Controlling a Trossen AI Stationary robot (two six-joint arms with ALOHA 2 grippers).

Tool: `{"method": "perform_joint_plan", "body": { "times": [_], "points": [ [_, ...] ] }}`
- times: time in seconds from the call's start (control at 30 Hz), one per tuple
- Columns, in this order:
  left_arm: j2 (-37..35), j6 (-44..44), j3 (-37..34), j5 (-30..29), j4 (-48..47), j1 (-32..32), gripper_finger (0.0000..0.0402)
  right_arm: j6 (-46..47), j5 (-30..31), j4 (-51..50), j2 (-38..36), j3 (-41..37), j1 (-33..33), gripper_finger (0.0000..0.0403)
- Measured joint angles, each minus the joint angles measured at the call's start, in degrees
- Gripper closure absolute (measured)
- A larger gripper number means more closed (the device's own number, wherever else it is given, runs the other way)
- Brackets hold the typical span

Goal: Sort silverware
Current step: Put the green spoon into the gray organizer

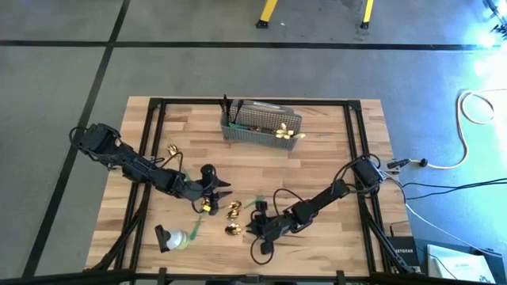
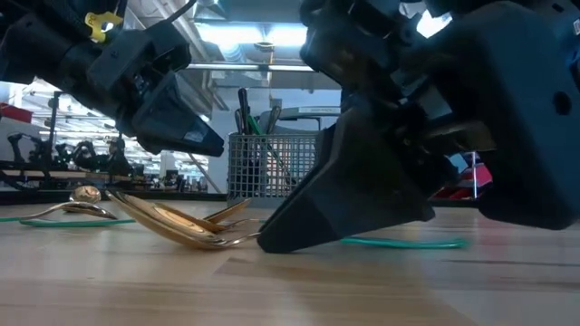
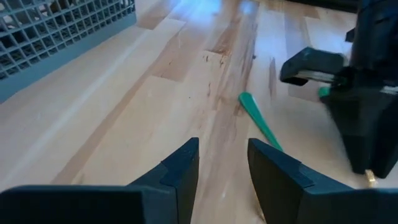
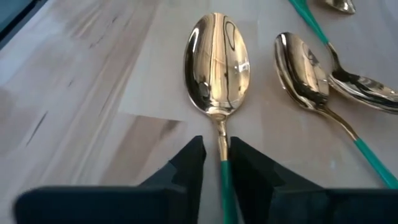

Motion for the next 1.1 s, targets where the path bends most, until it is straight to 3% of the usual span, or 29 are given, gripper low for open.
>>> {"method": "perform_joint_plan", "body": {
  "times": [0.13, 0.37, 0.73, 0.87, 0.97, 1.03, 1.1],
  "points": [
    [0.0, 0.3, 0.0, -0.2, -0.3, 0.2, 0.0279, -3.3, -2.5, -0.2, -0.1, 0.0, -0.5, 0.0395],
    [0.0, 0.7, 0.0, -1.5, -0.3, 0.3, 0.0279, -8.0, -3.0, -3.9, -2.8, -0.3, -1.4, 0.0399],
    [0.0, 2.9, 0.0, -4.4, 0.0, 1.0, 0.0279, -21.8, -2.9, -23.1, -21.9, 0.0, -8.4, 0.0401],
    [0.0, 4.0, 0.0, -5.5, 0.6, 2.2, 0.0279, -27.7, -2.8, -35.7, -27.1, 5.4, -13.4, 0.0402],
    [0.0, 3.5, 0.0, -2.9, 1.9, 4.3, 0.0279, -31.7, -0.7, -44.8, -27.5, 10.4, -16.5, 0.0402],
    [0.0, 6.1, 0.4, -0.6, 2.0, 5.6, 0.0279, -31.7, 1.5, -45.6, -27.5, 13.2, -18.2, 0.0402],
    [0.0, 8.8, 0.9, -0.8, 1.9, 6.3, 0.0279, -29.3, -0.1, -42.0, -27.6, 14.9, -20.0, 0.0402]
  ]
}}
